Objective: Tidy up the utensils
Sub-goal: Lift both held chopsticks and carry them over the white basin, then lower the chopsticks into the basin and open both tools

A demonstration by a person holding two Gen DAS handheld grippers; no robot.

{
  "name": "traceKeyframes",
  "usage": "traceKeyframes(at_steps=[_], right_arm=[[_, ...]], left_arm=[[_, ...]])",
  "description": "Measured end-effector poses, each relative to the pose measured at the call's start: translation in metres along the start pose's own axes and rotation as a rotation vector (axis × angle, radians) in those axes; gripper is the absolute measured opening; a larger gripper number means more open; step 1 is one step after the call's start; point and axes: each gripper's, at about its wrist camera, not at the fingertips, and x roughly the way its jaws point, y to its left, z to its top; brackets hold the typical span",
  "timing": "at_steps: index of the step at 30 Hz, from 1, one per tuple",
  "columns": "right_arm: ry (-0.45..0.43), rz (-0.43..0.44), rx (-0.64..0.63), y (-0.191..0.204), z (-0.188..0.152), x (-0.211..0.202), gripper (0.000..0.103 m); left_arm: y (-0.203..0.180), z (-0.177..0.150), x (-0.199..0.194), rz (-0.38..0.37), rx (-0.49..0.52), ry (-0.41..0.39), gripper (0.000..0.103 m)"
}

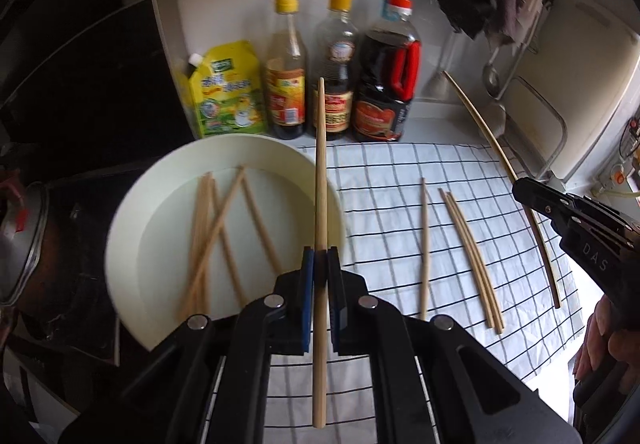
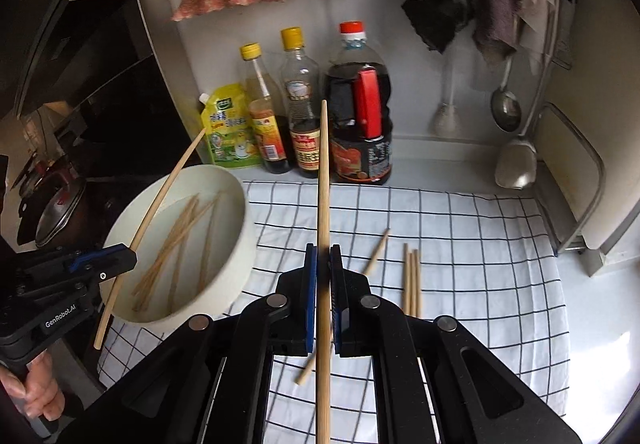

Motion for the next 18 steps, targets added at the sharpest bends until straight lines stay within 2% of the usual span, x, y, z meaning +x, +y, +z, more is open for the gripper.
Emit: traceKeyframes(at_steps=[8,14,18], right_arm=[[0.018,0.098,-0.056,0.066,0.015,0.03,0.006],[0.053,0.148,-0.101,0.111,0.023,0.062,0.006],[0.112,0.178,-0.106,0.135,0.026,0.096,0.006]], left_arm=[[0.068,-0.003,-0.004,0.063,-0.057,0.005,0.007],[0.109,-0.005,0.013,0.081,-0.082,0.032,0.007],[0.126,-0.002,0.029,0.084,-0.093,0.055,0.007]])
